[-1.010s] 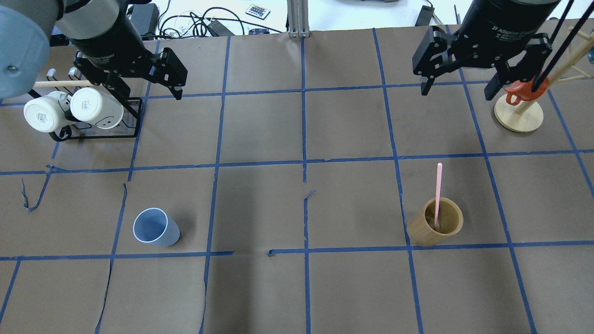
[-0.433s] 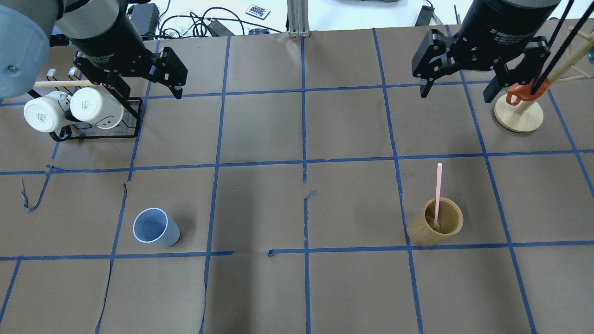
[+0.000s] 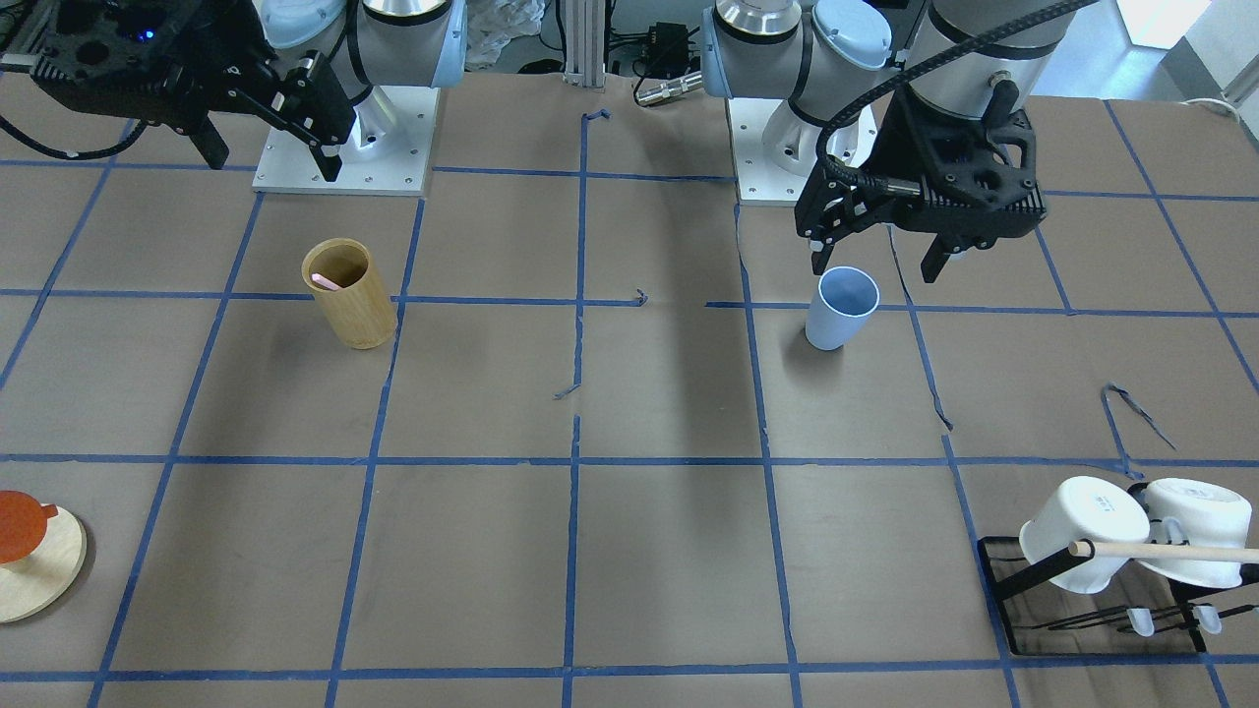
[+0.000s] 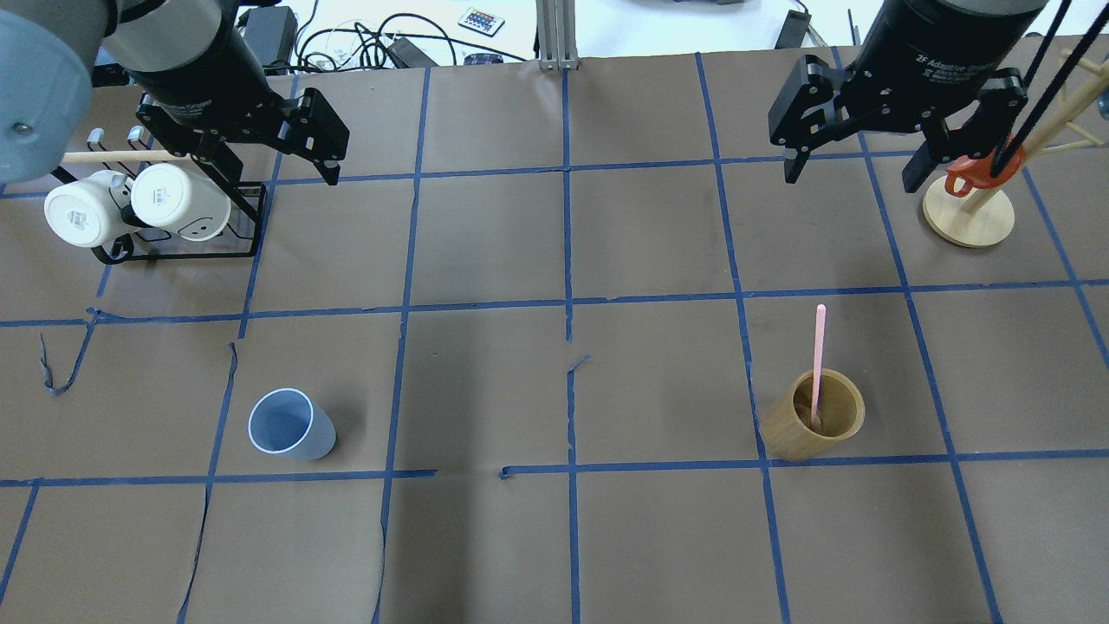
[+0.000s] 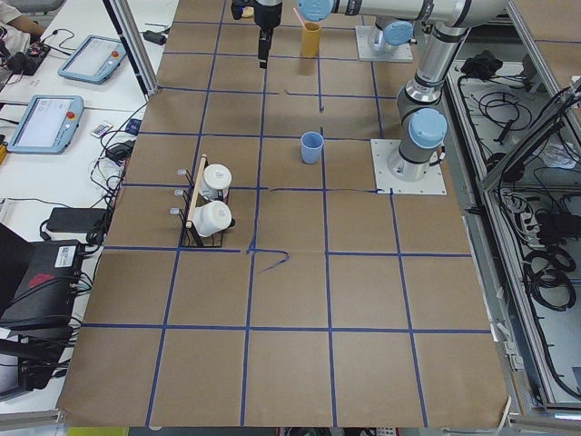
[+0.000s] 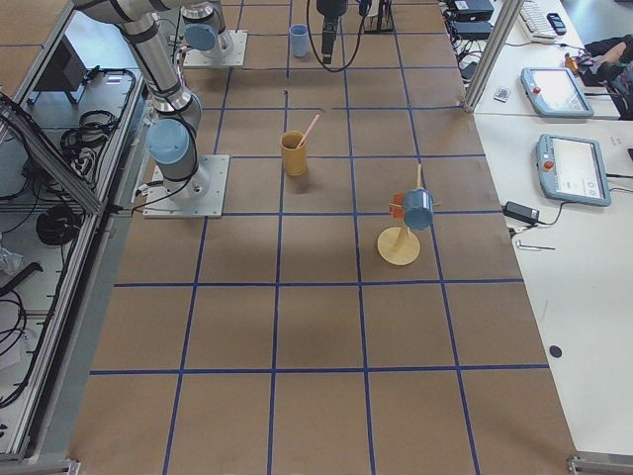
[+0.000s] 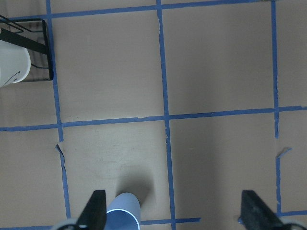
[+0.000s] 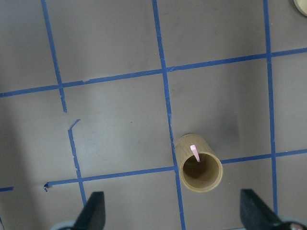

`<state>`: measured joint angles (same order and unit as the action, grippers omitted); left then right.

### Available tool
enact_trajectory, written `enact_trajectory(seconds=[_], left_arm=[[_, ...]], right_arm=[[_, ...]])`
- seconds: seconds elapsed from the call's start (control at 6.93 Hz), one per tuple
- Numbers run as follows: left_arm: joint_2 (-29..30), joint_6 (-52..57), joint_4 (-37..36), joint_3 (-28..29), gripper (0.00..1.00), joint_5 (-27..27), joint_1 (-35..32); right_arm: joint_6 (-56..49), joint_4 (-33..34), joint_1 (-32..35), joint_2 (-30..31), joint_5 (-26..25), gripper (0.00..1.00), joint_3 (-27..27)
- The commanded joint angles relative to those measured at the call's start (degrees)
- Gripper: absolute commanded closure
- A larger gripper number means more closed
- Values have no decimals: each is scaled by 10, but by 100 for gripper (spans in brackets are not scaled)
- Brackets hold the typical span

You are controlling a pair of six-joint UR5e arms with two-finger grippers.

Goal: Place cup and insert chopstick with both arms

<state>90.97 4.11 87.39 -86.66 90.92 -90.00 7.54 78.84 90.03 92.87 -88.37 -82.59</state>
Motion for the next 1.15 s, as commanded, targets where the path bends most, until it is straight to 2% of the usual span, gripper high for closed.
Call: enact_trajectory(seconds=[0.0, 1.01], left_arm=[[-1, 1, 0, 0, 0, 0, 0], [-1, 1, -3, -2, 0, -1, 0]], right_arm=[[-1, 0, 0, 0, 1, 0, 0], [0, 1, 1, -1, -5, 0, -7]])
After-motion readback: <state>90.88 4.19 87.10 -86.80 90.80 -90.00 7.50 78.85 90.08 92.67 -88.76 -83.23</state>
